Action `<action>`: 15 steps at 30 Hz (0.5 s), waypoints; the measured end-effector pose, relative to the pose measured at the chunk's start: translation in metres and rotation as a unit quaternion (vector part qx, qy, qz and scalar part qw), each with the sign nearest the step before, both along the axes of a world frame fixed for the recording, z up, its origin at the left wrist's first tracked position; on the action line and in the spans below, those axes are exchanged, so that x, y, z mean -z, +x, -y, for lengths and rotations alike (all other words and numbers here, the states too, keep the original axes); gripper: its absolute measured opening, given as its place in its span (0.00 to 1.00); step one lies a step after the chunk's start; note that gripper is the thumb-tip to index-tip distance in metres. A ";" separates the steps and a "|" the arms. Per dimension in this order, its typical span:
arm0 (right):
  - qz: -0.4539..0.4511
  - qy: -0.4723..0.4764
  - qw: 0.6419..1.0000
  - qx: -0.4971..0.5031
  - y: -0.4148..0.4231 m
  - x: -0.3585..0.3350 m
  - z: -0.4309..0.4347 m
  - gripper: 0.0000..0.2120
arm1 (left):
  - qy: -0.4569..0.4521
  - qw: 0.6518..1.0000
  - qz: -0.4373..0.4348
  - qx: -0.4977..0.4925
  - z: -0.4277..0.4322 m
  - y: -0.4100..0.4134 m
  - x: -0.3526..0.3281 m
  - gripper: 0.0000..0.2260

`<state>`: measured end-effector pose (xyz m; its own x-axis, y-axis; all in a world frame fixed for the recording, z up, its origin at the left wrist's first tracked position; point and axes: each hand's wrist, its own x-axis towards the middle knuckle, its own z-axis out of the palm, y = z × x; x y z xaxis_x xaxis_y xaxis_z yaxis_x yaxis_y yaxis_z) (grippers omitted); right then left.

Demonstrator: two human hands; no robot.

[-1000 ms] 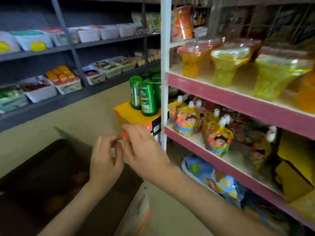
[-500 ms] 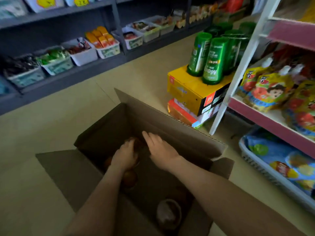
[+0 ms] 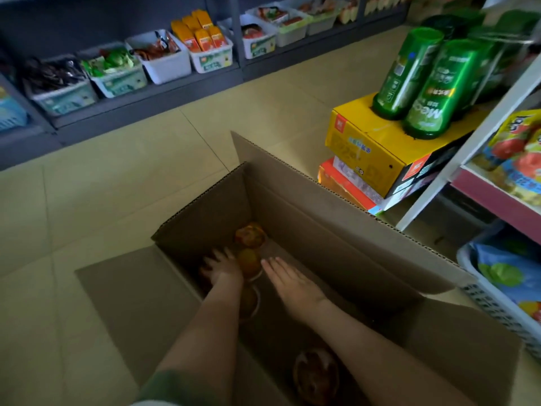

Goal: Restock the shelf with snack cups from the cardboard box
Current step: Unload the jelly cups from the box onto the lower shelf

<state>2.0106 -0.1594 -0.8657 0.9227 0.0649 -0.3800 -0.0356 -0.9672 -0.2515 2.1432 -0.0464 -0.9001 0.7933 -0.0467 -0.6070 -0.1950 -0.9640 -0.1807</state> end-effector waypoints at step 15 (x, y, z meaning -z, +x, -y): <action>-0.107 0.296 0.897 0.311 0.016 -0.006 0.017 0.35 | -0.163 0.985 -0.029 -0.047 0.024 -0.011 -0.071 0.20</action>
